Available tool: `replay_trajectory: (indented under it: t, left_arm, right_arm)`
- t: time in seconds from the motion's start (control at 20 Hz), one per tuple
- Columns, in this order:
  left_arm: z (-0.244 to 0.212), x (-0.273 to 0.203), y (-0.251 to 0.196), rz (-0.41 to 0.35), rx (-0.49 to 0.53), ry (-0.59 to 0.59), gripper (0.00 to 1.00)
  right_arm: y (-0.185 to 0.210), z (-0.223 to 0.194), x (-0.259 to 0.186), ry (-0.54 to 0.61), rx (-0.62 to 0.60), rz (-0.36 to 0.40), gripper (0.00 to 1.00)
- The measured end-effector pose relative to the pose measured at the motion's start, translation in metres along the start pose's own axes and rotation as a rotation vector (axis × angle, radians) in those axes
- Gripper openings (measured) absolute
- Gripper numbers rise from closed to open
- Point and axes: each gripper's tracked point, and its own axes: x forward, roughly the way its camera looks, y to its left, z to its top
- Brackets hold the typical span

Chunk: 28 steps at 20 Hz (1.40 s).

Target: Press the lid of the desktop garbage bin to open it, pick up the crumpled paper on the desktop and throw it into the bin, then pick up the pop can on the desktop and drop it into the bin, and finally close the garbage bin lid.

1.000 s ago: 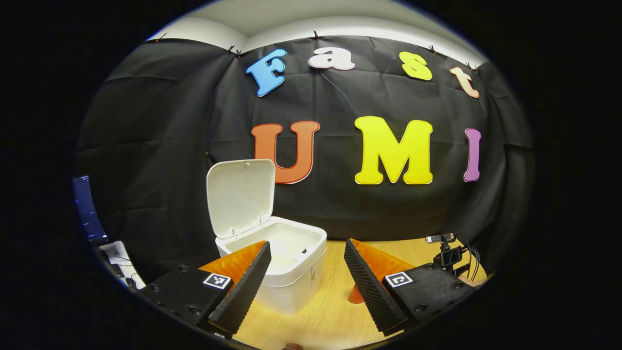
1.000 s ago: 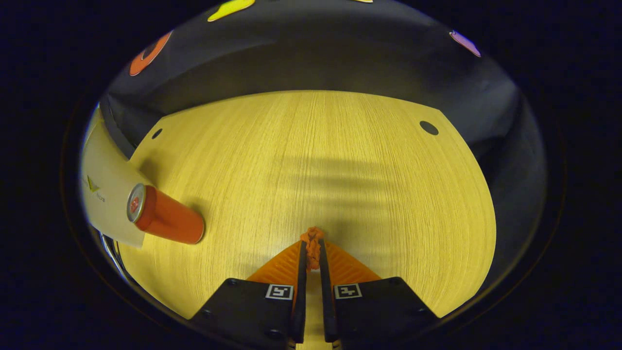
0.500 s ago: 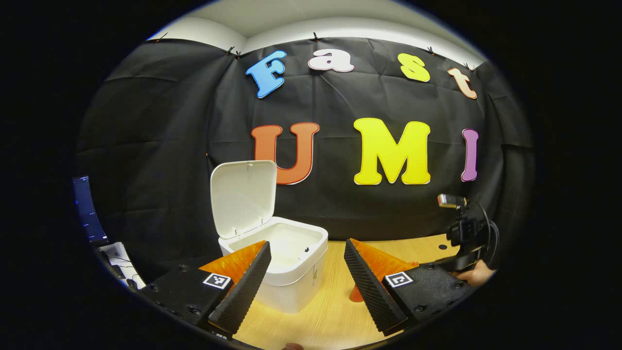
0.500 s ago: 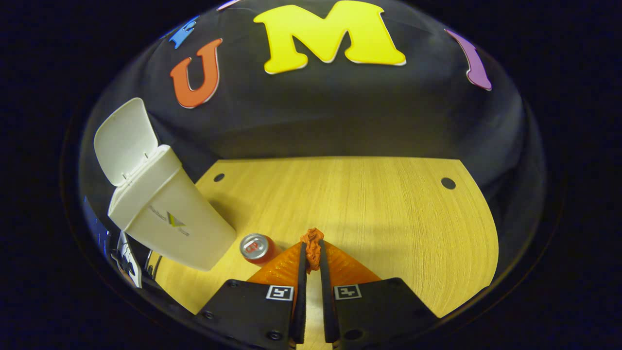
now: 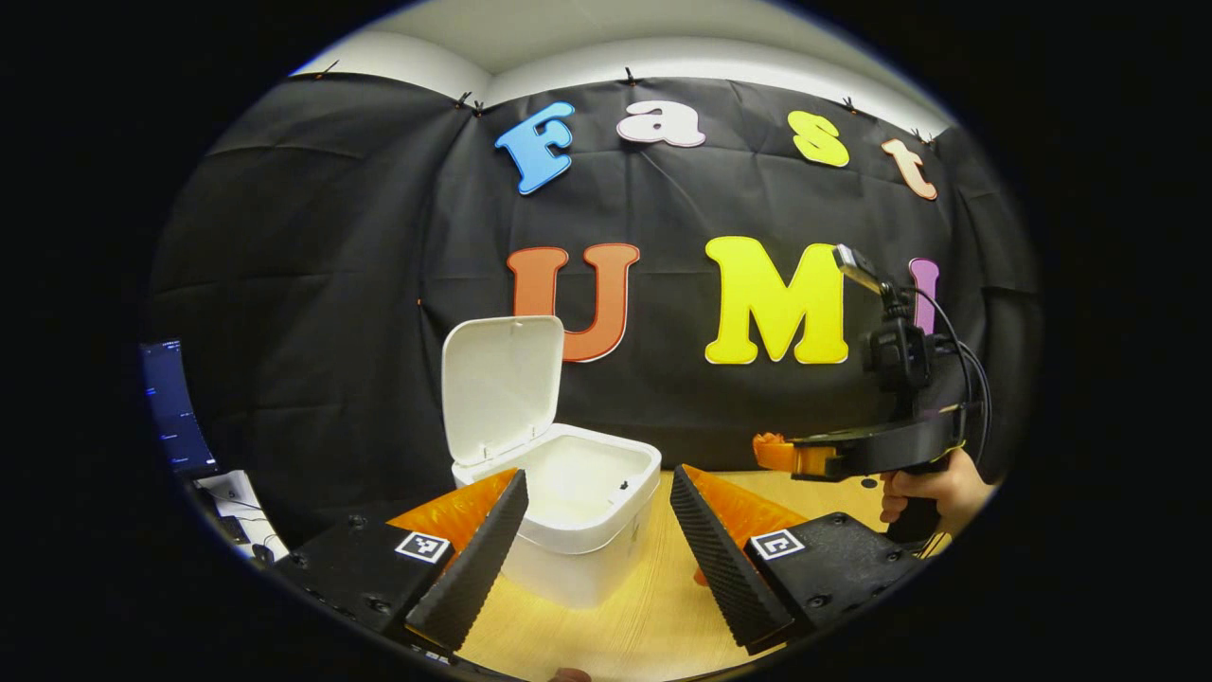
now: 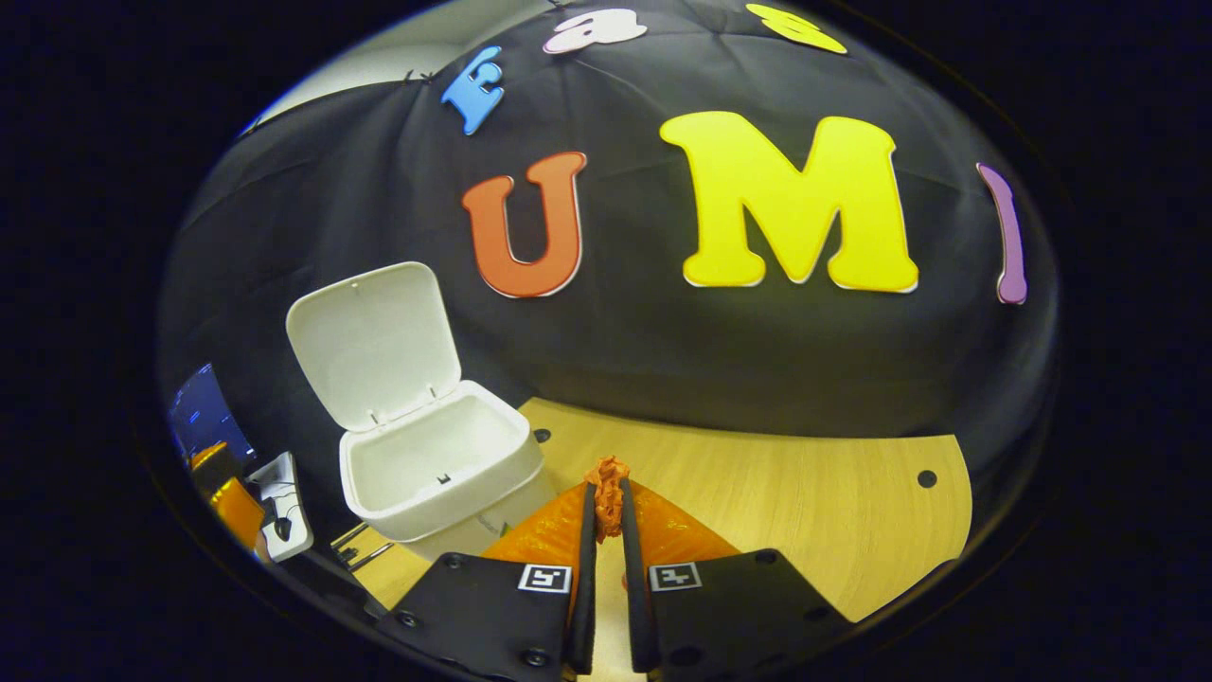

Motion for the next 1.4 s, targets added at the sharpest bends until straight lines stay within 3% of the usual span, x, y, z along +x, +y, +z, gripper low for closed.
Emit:
replay_trajectory:
  t: [0.15, 0.35, 0.45, 0.5, 0.75, 0.8, 0.85, 1.0, 1.2, 1.25, 1.35, 1.4]
  left_arm:
    - [0.002, -0.005, 0.014, 0.022, 0.002, -0.008, 0.99]
    - [0.010, -0.012, 0.033, 0.056, -0.002, -0.025, 0.99]
    - [0.011, -0.014, 0.042, 0.074, 0.000, -0.027, 0.94]
    - [0.013, -0.015, 0.045, 0.084, 0.002, -0.030, 0.99]
    - [0.013, -0.020, 0.064, 0.126, 0.003, -0.031, 0.99]
    - [0.013, -0.021, 0.066, 0.131, 0.004, -0.031, 0.94]
    - [0.014, -0.022, 0.068, 0.135, 0.006, -0.032, 0.99]
    - [0.014, -0.024, 0.073, 0.143, 0.004, -0.032, 0.99]
    - [0.012, -0.027, 0.074, 0.142, 0.001, -0.032, 1.00]
    - [0.013, -0.027, 0.074, 0.142, 0.001, -0.032, 0.99]
    - [0.013, -0.027, 0.074, 0.140, 0.001, -0.030, 0.94]
    - [0.013, -0.027, 0.074, 0.139, 0.003, -0.030, 0.99]
  right_arm:
    - [0.039, 0.021, 0.005, -0.037, -0.025, 0.077, 0.15]
    - [0.103, 0.008, 0.041, -0.014, -0.053, 0.169, 0.15]
    - [0.118, 0.001, 0.055, 0.015, -0.067, 0.184, 0.15]
    - [0.126, -0.002, 0.061, 0.019, -0.076, 0.188, 0.15]
    - [0.157, -0.009, 0.078, 0.039, -0.105, 0.216, 0.15]
    - [0.162, -0.011, 0.080, 0.039, -0.106, 0.224, 0.16]
    - [0.165, -0.010, 0.081, 0.040, -0.108, 0.228, 0.17]
    - [0.173, -0.010, 0.078, 0.041, -0.108, 0.248, 0.19]
    - [0.183, -0.009, 0.078, 0.034, -0.092, 0.283, 0.29]
    - [0.183, -0.008, 0.077, 0.032, -0.092, 0.288, 0.46]
    - [0.185, -0.007, 0.075, 0.026, -0.105, 0.298, 0.55]
    - [0.187, -0.009, 0.072, 0.023, -0.113, 0.306, 0.69]
